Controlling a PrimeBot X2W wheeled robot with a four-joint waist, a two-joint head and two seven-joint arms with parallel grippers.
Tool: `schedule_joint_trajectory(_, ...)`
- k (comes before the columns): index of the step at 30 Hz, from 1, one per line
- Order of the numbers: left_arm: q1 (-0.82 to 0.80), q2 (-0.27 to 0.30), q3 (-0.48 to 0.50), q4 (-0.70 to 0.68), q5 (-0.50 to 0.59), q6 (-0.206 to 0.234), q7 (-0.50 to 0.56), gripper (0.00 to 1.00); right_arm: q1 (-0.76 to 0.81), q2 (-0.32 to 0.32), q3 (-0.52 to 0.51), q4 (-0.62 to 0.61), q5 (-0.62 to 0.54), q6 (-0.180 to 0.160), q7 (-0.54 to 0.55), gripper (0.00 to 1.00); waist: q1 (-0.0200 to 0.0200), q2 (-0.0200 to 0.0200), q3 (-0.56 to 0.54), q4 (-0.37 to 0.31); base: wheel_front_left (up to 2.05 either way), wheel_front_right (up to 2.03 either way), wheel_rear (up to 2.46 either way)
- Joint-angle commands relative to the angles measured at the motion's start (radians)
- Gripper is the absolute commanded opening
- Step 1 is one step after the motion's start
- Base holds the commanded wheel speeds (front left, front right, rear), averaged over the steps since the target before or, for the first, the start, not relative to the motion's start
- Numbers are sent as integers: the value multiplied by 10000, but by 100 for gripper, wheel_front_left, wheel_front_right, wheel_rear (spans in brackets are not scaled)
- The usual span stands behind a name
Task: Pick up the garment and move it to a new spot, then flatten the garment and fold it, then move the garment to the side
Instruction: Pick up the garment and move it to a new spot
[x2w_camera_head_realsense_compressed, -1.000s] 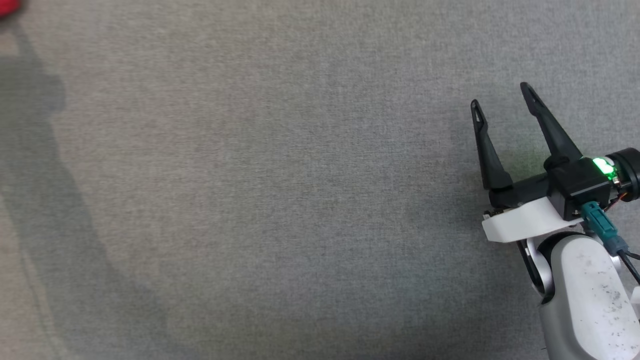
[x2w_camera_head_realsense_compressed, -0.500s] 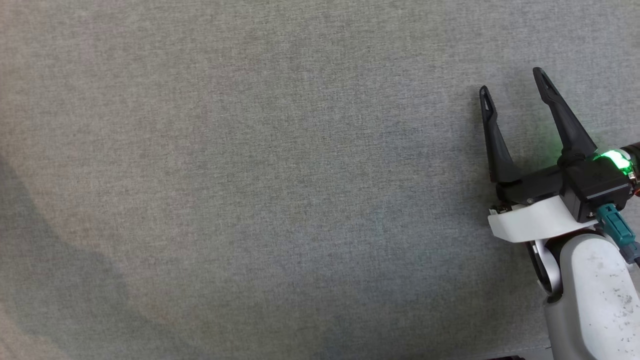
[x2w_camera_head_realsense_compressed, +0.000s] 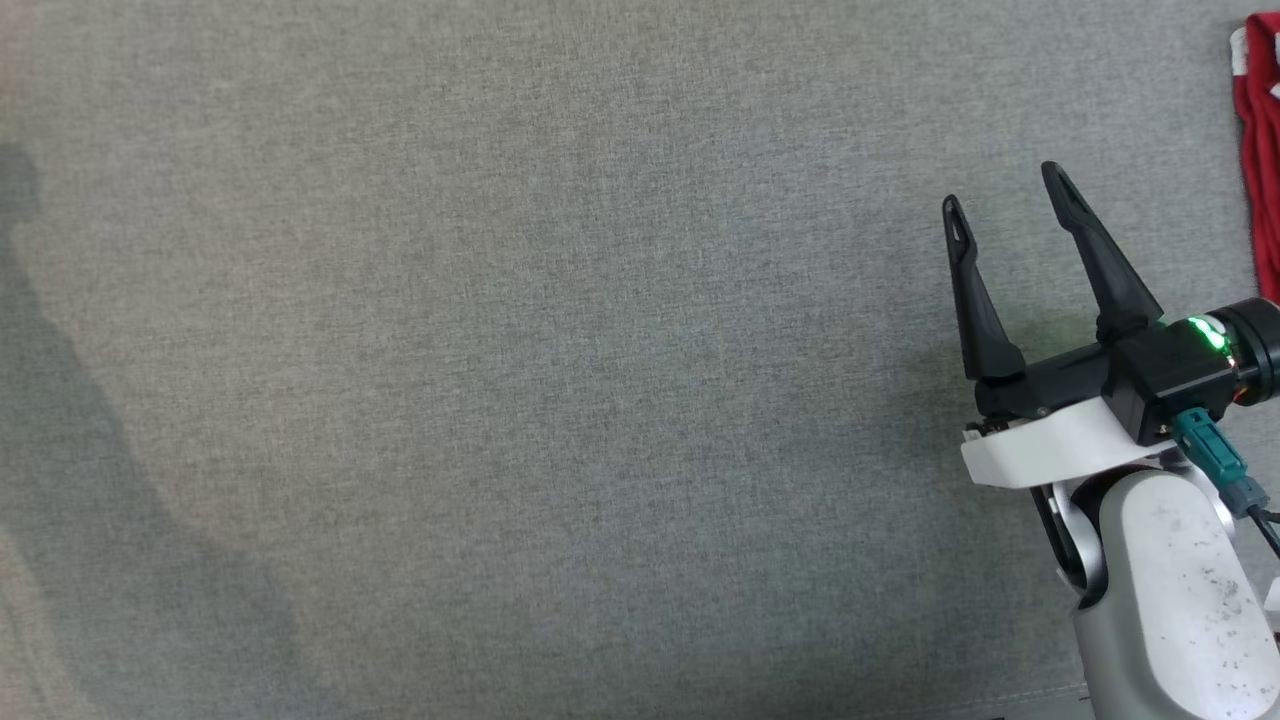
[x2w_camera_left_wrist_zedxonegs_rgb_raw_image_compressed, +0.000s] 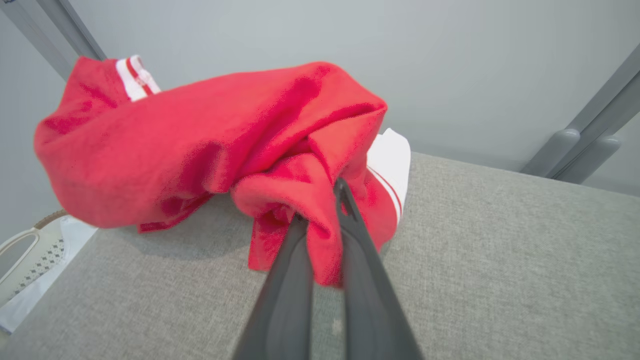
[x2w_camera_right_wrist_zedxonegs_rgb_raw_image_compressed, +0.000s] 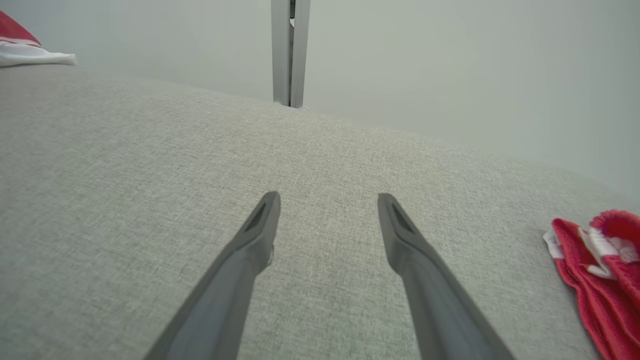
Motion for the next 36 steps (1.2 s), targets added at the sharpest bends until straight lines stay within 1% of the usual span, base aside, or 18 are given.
schedule_joint_trajectory(1, 68, 105, -154, -126, 114, -52, -85, 0, 35, -31, 23, 162, 122, -15, -104, 100, -1, 0, -894, -50, 0, 0, 0)
schedule_joint_trajectory(3, 23, 147, -439, -350, 169, -70, -70, 0, 125, -33, 51, 391, 227, -15, -173, 100, -1, 0, -1334, -82, 0, 0, 0)
schedule_joint_trajectory(7, 96, 40, -1313, -1228, 119, -83, 168, 0, 371, -33, 51, 896, 501, -15, -327, 100, -1, 0, -2270, -157, 0, 0, 0)
schedule_joint_trajectory(11, 379, 133, -2313, -2389, 11, -81, 451, 0, 650, -33, 47, 1404, 822, -15, -481, 100, -1, 0, -3186, -309, 0, 0, 0)
schedule_joint_trajectory(12, 484, 156, -2799, -3041, -99, -80, 610, 0, 799, -31, 32, 1641, 969, -15, -541, 100, -1, 0, -3584, -394, 0, 0, 0)
schedule_joint_trajectory(13, 543, 130, -3065, -3423, -178, -80, 711, 0, 879, -31, 12, 1755, 1050, -15, -558, 100, -1, 0, -3789, -440, 0, 0, 0)
schedule_joint_trajectory(17, 812, -148, -4014, -4770, -479, -81, 1076, 0, 1107, -30, -19, 2129, 1313, -15, -657, 100, -1, 0, -4445, -633, 0, 0, 0)
schedule_joint_trajectory(22, 1038, -710, -5008, -6522, -1043, -81, 1458, 0, 1287, -33, -193, 2404, 1511, -15, -695, 100, -1, 0, -4927, -880, 0, 0, 0)
schedule_joint_trajectory(26, 1297, -1133, -5156, -7468, -1670, -81, 1608, 0, 1319, -34, -319, 2459, 1629, -15, -709, 100, -1, 0, -5021, -1049, 0, 0, 0)
schedule_joint_trajectory(29, 1728, -1413, -5126, -7740, -2067, -15, 1585, 0, 1449, -33, -414, 2395, 1696, -15, -711, 100, -1, 0, -4993, -1105, 0, 0, 0)
schedule_joint_trajectory(33, 2810, -1598, -5115, -7482, -2357, 222, 1172, 0, 1540, -31, -533, 2416, 1840, -15, -714, 100, -1, 0, -4886, -1141, 0, 0, 0)
schedule_joint_trajectory(35, 3549, -1690, -5108, -7156, -2533, 302, 823, 0, 1583, -31, -567, 2437, 1907, -15, -714, 100, -1, 0, -4766, -1155, 0, 0, 0)
schedule_joint_trajectory(36, 3901, -1656, -5159, -6941, -2434, 355, 553, 0, 1577, -33, -591, 2447, 1934, -15, -715, 100, -1, 0, -4691, -1158, 0, 0, 0)
